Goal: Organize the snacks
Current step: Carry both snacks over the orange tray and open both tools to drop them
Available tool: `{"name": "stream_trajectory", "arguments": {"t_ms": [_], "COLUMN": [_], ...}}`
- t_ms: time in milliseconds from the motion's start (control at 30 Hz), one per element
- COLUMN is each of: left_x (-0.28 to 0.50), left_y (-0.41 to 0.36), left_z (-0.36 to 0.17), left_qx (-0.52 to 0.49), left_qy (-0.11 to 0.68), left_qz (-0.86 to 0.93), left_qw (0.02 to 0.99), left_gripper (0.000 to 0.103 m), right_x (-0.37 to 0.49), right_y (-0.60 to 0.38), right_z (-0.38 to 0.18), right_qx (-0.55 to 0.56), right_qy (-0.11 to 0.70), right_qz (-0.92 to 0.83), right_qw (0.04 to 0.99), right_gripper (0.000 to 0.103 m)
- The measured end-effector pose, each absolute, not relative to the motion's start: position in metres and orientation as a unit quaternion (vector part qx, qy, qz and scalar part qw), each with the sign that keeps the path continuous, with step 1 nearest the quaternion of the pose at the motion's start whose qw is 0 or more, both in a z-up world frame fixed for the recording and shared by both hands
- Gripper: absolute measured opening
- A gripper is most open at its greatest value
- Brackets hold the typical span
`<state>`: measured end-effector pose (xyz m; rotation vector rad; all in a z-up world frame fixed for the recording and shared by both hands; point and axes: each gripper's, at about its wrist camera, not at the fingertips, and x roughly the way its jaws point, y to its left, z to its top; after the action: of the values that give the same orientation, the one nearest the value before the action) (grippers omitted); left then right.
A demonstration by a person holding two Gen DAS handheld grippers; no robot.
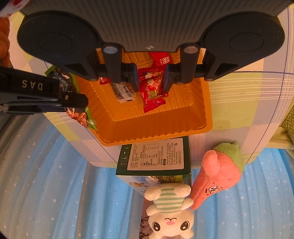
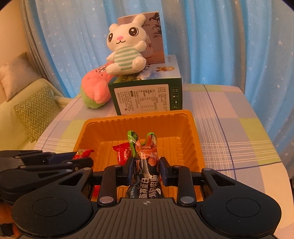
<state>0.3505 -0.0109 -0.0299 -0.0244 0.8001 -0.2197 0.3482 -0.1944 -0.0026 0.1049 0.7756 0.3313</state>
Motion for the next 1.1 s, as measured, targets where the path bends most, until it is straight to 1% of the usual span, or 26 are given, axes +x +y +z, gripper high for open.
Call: {"name": "stream_trajectory", "arguments": {"t_ms": [33, 133, 233, 300, 367, 467, 567, 800, 833, 867, 900, 933, 1100], "left_x": [0.353, 0.354, 0.349, 0.345, 0.341, 0.336, 0.332, 0.319, 0.316, 0.313, 0.31, 0.306, 0.282], "left_y": [-0.01, -0.005, 0.0, 0.003, 0.006, 0.009, 0.011, 0.019, 0.02, 0.022, 0.023, 0.024, 0.028], "left_z": [-0.032, -0.034, -0.035, -0.034, -0.034, -0.034, -0.033, -0.034, -0.034, -0.033, -0.033, -0.032, -0.027], "left_qx": [-0.014, -0.019, -0.014, -0.011, -0.007, -0.001, 0.0, -0.001, -0.001, 0.0, 0.001, 0.001, -0.006], "left_qy": [0.392, 0.398, 0.398, 0.397, 0.396, 0.395, 0.393, 0.388, 0.387, 0.386, 0.384, 0.382, 0.379], "left_qz": [-0.108, -0.105, -0.1, -0.095, -0.089, -0.082, -0.079, -0.069, -0.067, -0.066, -0.064, -0.062, -0.054], "left_qw": [0.914, 0.911, 0.912, 0.913, 0.914, 0.915, 0.916, 0.919, 0.92, 0.92, 0.921, 0.922, 0.924], "left_gripper": [0.024, 0.037, 0.039, 0.042, 0.05, 0.054, 0.058, 0.06, 0.061, 0.063, 0.063, 0.064, 0.066], "right_x": [0.349, 0.351, 0.351, 0.351, 0.353, 0.355, 0.358, 0.365, 0.366, 0.365, 0.364, 0.362, 0.343], "right_y": [-0.194, -0.195, -0.197, -0.198, -0.199, -0.198, -0.196, -0.191, -0.192, -0.194, -0.195, -0.197, -0.208], "right_z": [-0.003, -0.004, -0.006, -0.007, -0.007, -0.006, -0.004, -0.007, -0.008, -0.008, -0.008, -0.007, -0.005], "right_qx": [0.051, 0.053, 0.056, 0.059, 0.062, 0.065, 0.068, 0.11, 0.116, 0.121, 0.127, 0.129, 0.135], "right_qy": [0.376, 0.377, 0.38, 0.381, 0.381, 0.379, 0.377, 0.364, 0.364, 0.363, 0.361, 0.359, 0.368], "right_qz": [0.161, 0.161, 0.159, 0.157, 0.157, 0.157, 0.16, 0.172, 0.168, 0.165, 0.163, 0.16, 0.143], "right_qw": [0.911, 0.911, 0.91, 0.909, 0.909, 0.91, 0.91, 0.908, 0.908, 0.909, 0.91, 0.91, 0.909], "right_gripper": [0.03, 0.03, 0.03, 0.03, 0.03, 0.03, 0.03, 0.03, 0.036, 0.047, 0.052, 0.054, 0.054]}}
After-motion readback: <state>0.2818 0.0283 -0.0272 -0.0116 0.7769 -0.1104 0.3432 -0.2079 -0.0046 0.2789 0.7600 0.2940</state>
